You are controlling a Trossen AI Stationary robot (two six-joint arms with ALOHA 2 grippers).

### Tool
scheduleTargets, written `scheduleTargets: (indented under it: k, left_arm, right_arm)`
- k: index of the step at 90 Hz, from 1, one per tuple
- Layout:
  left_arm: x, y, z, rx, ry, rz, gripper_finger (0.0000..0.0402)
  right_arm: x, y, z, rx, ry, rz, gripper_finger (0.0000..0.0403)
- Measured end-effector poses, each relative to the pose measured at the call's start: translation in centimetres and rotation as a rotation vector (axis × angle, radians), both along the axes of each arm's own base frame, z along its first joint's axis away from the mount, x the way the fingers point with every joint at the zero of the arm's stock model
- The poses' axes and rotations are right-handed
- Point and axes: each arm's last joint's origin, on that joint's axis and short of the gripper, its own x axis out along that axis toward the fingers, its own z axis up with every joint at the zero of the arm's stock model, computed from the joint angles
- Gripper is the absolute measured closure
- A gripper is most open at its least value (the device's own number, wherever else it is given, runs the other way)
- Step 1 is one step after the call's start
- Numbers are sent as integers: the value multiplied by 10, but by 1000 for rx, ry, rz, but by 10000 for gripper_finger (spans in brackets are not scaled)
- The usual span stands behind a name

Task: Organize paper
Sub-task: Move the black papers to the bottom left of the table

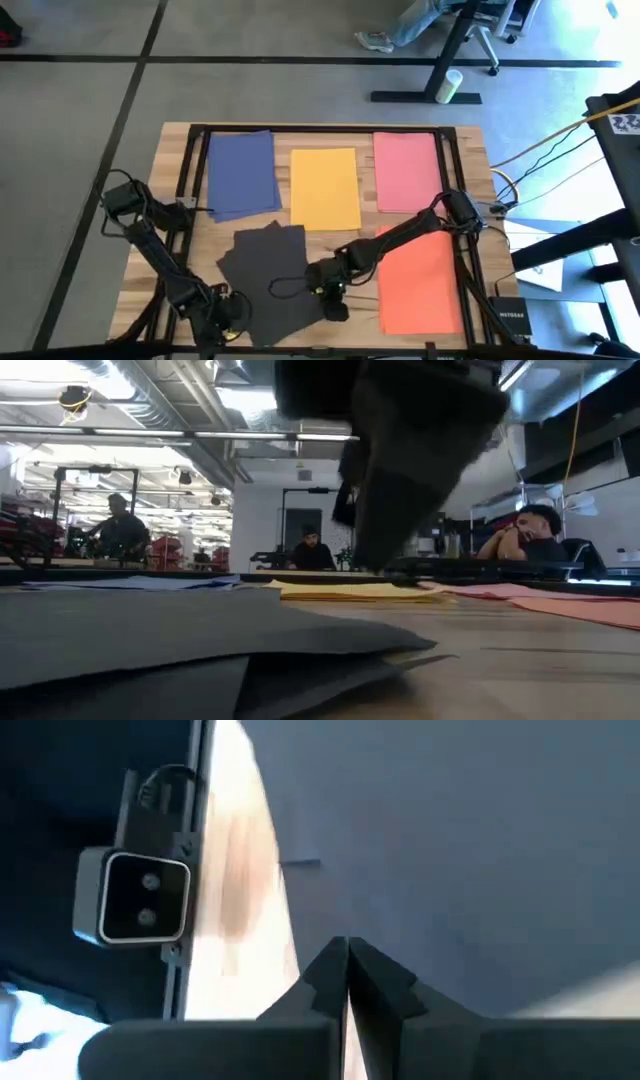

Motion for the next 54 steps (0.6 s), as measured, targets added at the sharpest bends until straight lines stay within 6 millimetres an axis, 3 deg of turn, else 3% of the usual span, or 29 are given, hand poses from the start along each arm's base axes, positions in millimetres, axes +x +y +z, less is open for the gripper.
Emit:
scheduleTargets:
  k: [12, 26, 54]
  left_arm:
    - [-3, 0, 0, 11, 24, 8, 401]
    - [-1, 2, -1, 16, 40, -4, 401]
    - [10, 6, -6, 23, 29, -31, 401]
  right_arm:
    - [-6, -7, -1, -132, 58, -22, 403]
    - [-9, -9, -22, -201, 107, -26, 403]
    - [-2, -4, -40, -129, 100, -3, 402]
